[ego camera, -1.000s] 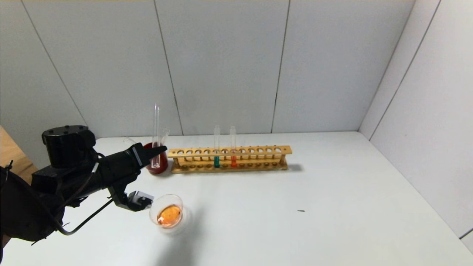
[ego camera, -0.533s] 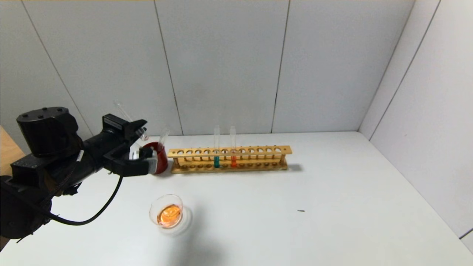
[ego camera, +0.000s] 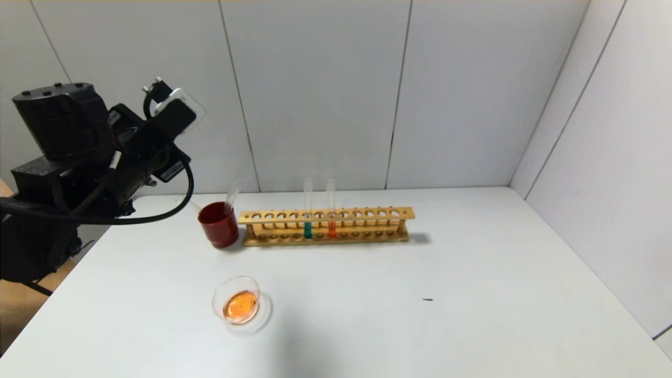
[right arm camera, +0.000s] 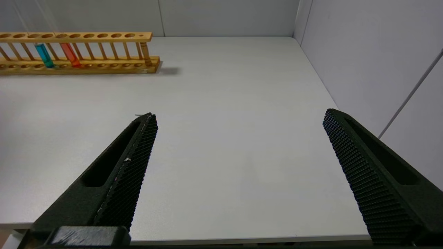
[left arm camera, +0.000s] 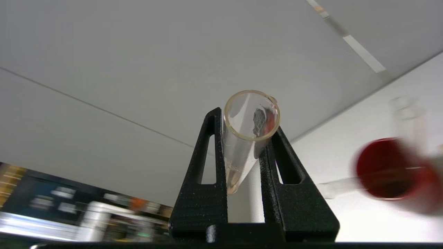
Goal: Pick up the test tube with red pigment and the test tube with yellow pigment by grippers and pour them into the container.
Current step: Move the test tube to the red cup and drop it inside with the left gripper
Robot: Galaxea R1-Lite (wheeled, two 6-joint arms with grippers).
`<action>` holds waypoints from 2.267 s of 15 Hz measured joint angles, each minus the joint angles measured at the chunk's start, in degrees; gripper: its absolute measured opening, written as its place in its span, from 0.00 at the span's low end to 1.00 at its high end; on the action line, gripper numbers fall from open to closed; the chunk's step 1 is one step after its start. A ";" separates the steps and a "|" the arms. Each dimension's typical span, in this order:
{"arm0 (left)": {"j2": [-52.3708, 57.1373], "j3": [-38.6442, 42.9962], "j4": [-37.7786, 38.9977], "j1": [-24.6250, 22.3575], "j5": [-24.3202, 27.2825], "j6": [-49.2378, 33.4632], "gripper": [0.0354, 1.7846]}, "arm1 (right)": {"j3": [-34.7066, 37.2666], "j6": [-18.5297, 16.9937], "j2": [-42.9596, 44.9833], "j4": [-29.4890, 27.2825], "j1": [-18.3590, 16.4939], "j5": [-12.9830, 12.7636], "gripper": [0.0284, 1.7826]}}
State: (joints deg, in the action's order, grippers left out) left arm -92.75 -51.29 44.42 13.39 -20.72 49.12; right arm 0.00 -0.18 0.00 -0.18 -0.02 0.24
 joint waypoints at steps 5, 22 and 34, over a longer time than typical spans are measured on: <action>1.21 -8.17 -16.40 -1.12 11.69 -27.84 0.16 | 0.00 0.02 0.00 0.00 0.02 0.00 0.98; -15.03 -3.32 1.52 -6.63 19.15 -39.62 0.16 | 0.00 0.00 0.00 0.00 0.02 0.00 0.98; -22.75 -1.05 8.83 -8.98 19.13 -42.05 0.17 | 0.00 0.00 0.00 0.00 0.02 0.00 0.98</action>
State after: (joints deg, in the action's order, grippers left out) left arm -115.49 -52.33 53.25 4.40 -1.60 7.07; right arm 0.00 -0.18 0.00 -0.18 0.00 0.24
